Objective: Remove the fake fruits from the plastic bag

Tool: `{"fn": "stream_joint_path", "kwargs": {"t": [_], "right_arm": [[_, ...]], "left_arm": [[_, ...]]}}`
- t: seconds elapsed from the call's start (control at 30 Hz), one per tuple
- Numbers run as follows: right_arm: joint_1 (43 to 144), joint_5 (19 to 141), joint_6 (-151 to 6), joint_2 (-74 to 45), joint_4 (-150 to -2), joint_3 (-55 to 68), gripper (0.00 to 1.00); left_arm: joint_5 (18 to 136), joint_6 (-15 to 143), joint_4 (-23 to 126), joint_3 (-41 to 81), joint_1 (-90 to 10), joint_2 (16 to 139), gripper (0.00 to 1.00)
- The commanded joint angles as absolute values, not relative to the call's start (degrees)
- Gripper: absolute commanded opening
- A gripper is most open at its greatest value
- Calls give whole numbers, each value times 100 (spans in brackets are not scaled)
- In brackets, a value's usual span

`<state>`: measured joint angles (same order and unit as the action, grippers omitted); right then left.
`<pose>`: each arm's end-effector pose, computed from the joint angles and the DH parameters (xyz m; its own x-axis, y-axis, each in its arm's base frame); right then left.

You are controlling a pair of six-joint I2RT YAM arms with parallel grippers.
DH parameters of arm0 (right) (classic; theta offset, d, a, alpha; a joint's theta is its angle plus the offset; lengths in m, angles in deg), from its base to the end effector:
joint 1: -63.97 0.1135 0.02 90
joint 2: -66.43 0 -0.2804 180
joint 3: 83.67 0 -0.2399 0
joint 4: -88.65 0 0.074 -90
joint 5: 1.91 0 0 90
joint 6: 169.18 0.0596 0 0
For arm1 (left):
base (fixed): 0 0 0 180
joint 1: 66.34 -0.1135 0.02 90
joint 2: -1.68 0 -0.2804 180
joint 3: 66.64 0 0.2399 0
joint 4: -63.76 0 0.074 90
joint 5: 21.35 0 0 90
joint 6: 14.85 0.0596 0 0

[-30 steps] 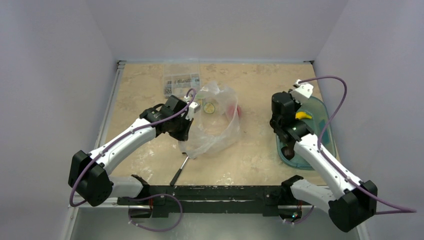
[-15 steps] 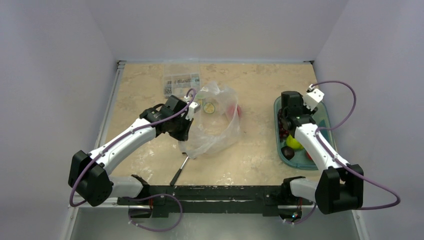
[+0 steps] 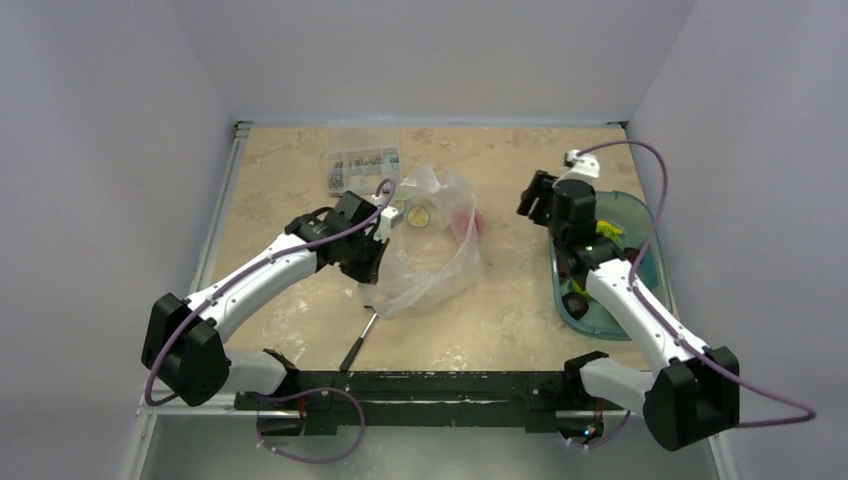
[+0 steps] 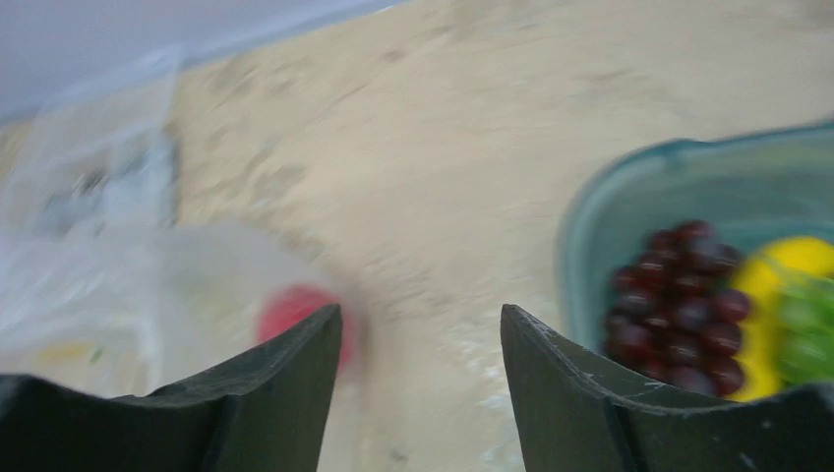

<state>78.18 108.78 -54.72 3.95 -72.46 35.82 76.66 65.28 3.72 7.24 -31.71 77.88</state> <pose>0.2489 0.0413 0.3077 -0.2768 0.3295 -0.9027 0.2252 0.9355 0.2724 0.2047 -0.1515 0.2583 -0.8237 0.3626 -0.4359 0.4819 0.8529 -0.2011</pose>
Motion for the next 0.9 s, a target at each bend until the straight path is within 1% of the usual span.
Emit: {"fn": "stream_joint_path", "kwargs": {"t": [0.0, 0.13, 0.23, 0.3, 0.43, 0.47, 0.57, 0.7, 0.77, 0.87], "right_arm": [[8793, 9516, -6234, -17, -7873, 3231, 58], [9380, 8919, -6408, -43, -8377, 3317, 52], [9692, 8827, -6376, -44, -8623, 3420, 47], [9872, 8667, -6353, -86, -8782, 3539, 46], [10343, 8792, -6463, -278, -9099, 3663, 46], [10403, 8796, -6412, -413, -9170, 3648, 46], [10496, 9075, -6200, -1014, -9177, 3421, 39], [10580, 9136, -6040, -1937, -9414, 3108, 38], [10641, 9304, -5962, -2421, -9289, 2779, 38], [10731, 10029, -5850, -2980, -9001, 2294, 38]], "left_arm": [[7891, 6550, 370, 937, -3137, 7887, 0], [8015, 6547, 279, 975, -3078, 8073, 0], [7978, 6566, 243, 990, -3002, 8132, 0], [7983, 6566, 249, 990, -2979, 8131, 0], [7995, 6566, 243, 1003, -2944, 8153, 0], [8005, 6566, 235, 1007, -2943, 8149, 0], [8007, 6575, 243, 1023, -2928, 8113, 0], [7969, 6575, 359, 955, -2925, 7916, 0], [7965, 6570, 402, 924, -2915, 7860, 0], [7981, 6579, 398, 924, -2893, 7879, 0]]}}
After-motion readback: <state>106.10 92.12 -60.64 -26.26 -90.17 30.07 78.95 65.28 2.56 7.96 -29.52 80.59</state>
